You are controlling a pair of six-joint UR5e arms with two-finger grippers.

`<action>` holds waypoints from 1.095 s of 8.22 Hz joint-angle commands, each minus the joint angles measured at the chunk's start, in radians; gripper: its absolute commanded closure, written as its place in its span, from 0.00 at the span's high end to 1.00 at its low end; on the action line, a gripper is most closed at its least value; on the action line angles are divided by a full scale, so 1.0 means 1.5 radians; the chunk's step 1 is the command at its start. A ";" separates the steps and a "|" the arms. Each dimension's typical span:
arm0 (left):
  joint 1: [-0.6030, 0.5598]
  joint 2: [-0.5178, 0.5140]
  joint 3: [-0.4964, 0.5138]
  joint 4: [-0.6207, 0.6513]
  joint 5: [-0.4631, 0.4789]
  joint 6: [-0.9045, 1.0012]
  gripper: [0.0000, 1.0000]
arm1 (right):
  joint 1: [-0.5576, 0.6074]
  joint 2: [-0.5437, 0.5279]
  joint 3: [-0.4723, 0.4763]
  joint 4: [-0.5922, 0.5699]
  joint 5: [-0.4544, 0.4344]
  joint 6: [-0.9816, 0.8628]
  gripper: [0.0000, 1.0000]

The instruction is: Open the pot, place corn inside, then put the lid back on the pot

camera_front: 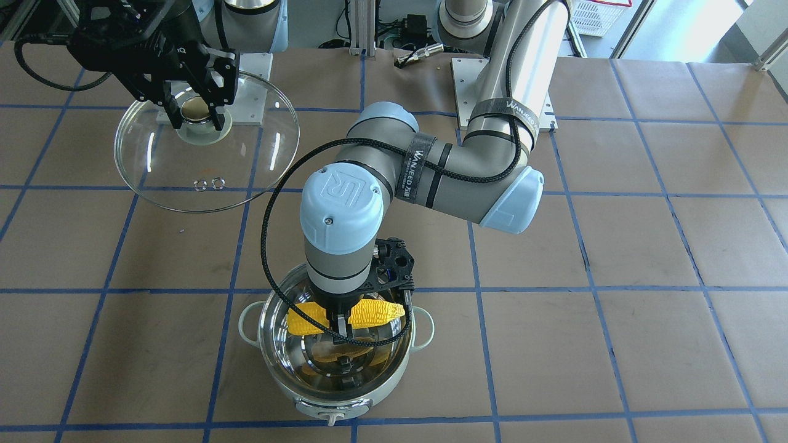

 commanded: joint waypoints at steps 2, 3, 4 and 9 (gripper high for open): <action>0.000 -0.001 0.000 0.000 0.001 0.004 0.90 | 0.000 0.000 0.000 -0.003 0.000 0.000 0.27; 0.000 0.002 0.001 0.000 0.006 0.005 0.94 | 0.000 0.000 0.000 -0.003 0.000 0.000 0.26; 0.000 0.007 0.001 0.001 0.007 0.006 0.96 | 0.000 0.000 0.000 -0.003 0.000 0.000 0.26; 0.007 0.101 -0.013 -0.010 0.007 0.163 1.00 | -0.018 0.006 -0.009 -0.016 0.002 -0.002 0.27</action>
